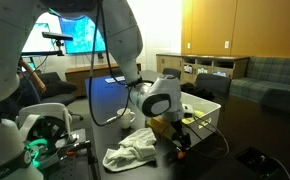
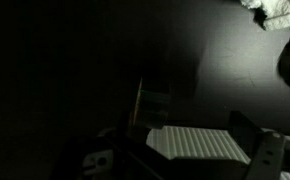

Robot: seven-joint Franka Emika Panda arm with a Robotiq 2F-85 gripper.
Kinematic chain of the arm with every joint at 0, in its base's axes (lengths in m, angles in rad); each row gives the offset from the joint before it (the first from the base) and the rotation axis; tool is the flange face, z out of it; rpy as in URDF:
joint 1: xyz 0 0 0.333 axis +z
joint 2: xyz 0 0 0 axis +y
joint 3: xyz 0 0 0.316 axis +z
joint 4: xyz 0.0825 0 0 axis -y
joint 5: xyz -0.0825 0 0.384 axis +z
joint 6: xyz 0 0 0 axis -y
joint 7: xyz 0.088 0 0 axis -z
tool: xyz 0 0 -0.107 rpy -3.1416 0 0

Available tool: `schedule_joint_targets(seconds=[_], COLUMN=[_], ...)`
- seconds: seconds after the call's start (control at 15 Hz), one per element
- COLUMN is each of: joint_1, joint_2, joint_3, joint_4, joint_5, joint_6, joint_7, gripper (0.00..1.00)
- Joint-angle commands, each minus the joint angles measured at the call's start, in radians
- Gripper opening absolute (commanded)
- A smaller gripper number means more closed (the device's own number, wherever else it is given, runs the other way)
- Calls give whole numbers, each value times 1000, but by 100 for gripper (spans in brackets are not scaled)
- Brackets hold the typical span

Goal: Put the towels in the basket and the tape and marker in the mug

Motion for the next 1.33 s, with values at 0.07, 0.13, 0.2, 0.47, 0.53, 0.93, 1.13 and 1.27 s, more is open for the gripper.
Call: schedule_joint_targets(seconds=[0.07, 0.13, 0.2, 0.47, 0.53, 0.93, 1.13, 1.27], joint_1=[29, 35, 43, 76, 84, 116, 124, 124], joint_2=[6, 3, 0, 4, 7, 13, 18, 22], joint_3=[-28, -35, -43, -78, -85, -110, -113, -109], joint_4=[32, 33, 34, 56, 66, 102, 112, 115], joint_5=[20, 16, 14, 7, 6, 2, 2, 5], joint_6=[-49, -66, -82, -159, -177, -252, -261, -264], joint_7=[30, 33, 38, 60, 67, 99, 108, 110], gripper=[100, 100, 100, 100, 100, 52, 27, 12])
